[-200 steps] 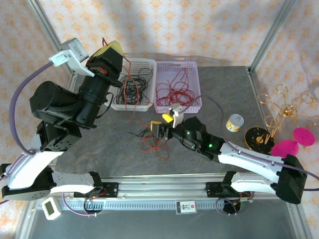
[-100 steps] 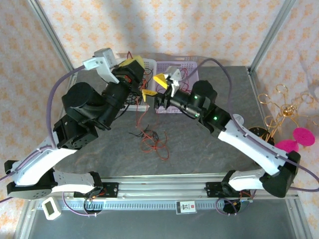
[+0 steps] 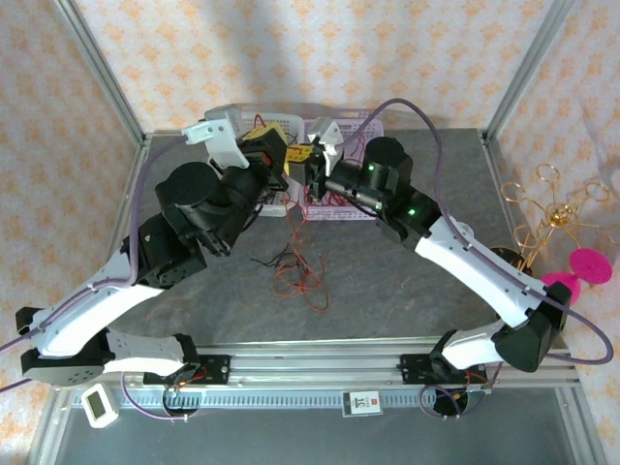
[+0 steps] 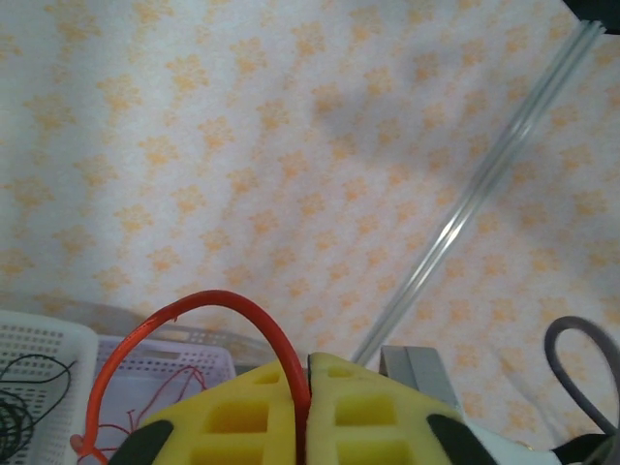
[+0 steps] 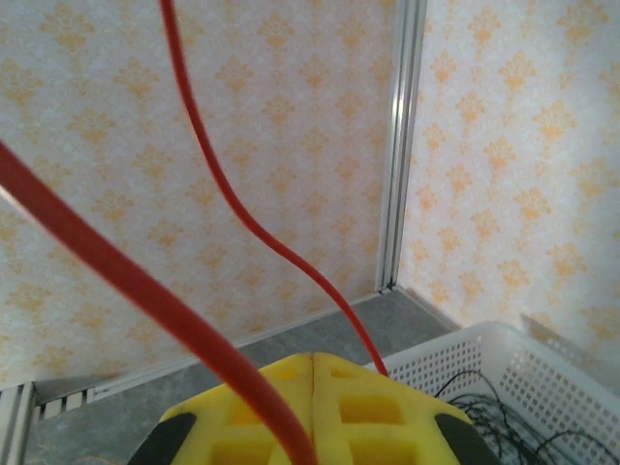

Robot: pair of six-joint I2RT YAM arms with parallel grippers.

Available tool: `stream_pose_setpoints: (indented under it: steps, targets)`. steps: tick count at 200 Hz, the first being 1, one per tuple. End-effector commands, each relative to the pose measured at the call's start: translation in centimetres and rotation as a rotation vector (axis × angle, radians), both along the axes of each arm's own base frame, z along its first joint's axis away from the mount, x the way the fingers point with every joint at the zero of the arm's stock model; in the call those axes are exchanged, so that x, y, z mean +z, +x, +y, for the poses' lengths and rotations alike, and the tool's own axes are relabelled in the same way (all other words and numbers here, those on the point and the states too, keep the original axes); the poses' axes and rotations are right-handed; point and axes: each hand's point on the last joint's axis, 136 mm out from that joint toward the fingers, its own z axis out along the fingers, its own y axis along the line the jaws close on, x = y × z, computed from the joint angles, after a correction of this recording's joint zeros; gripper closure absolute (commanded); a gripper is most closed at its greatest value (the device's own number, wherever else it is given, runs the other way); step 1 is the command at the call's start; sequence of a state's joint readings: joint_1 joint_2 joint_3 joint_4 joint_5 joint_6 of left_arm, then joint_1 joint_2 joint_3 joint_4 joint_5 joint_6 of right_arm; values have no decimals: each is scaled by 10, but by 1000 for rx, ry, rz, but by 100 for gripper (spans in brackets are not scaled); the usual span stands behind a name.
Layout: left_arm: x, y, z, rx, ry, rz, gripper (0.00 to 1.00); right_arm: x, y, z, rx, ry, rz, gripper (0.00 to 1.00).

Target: Untangle the cables

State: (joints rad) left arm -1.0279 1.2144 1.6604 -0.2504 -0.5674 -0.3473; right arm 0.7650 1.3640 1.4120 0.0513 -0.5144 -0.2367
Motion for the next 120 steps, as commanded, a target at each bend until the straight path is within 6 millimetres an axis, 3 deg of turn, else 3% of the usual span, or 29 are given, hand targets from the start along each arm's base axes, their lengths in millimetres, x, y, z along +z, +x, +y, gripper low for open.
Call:
stream_pose_setpoints:
  steps: [1,22,45,78,94,120]
  targets:
    - [-8,4,9,61,22,11,81,30,3,-13,-39,38,-42,100]
    - [-12,5,10,60,19,6,44,35,22,-25,-131,45,-33,100]
    - [-17,1,14,53,9,1,26,59,62,-58,-283,106,-18,100]
    - [-38,-9,22,14,-11,6,22,99,110,-95,-445,174,-24,100]
    - [-60,-13,22,-14,-8,21,22,116,125,-102,-495,189,-52,100]
    - [-105,-16,25,-23,15,102,22,123,157,-114,-608,203,-78,100]
